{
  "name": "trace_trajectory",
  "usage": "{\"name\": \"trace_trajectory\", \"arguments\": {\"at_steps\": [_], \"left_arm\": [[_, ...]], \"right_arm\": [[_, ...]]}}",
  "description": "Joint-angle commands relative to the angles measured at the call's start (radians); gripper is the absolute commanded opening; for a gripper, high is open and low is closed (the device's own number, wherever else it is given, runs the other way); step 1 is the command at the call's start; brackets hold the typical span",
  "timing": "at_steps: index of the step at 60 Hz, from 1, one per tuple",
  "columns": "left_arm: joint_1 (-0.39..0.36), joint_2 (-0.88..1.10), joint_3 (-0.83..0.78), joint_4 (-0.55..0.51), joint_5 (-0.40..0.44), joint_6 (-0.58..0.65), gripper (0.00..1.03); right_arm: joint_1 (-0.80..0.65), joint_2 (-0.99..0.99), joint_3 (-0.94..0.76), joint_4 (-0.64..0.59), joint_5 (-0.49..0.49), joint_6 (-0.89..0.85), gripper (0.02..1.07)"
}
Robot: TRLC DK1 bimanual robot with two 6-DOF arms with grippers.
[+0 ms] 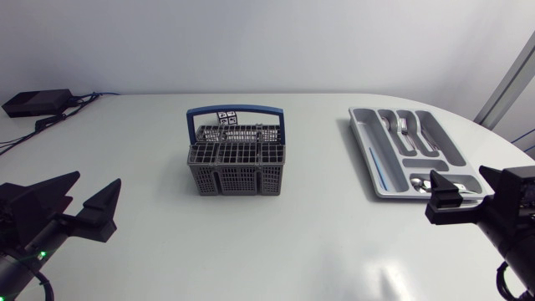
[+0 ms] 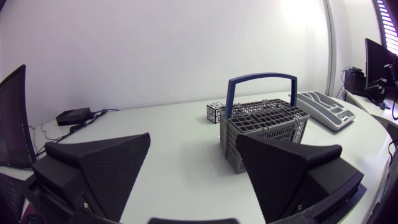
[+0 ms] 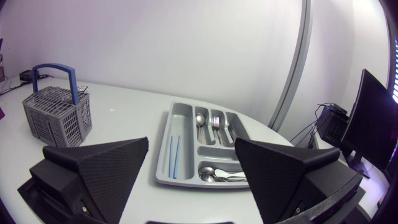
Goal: Transfer all utensils from the basket to the drawer tray.
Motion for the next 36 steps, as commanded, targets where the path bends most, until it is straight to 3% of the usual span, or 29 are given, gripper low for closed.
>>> {"name": "trace_trajectory", "arguments": {"at_steps": [1, 26, 36], "left_arm": [[-0.009, -0.046, -0.043, 0.0, -0.02, -0.035, 0.96], [-0.025, -0.267, -0.173, -0.013, -0.128, -0.108, 0.96], [-0.025, -0.269, -0.174, -0.013, -0.128, -0.108, 0.96]], "right_arm": [[-0.012, -0.044, -0.046, 0.02, -0.018, 0.039, 1.02], [-0.046, -0.265, -0.184, 0.048, -0.123, 0.116, 1.02], [-0.059, -0.351, -0.238, 0.059, -0.163, 0.147, 1.02]]}}
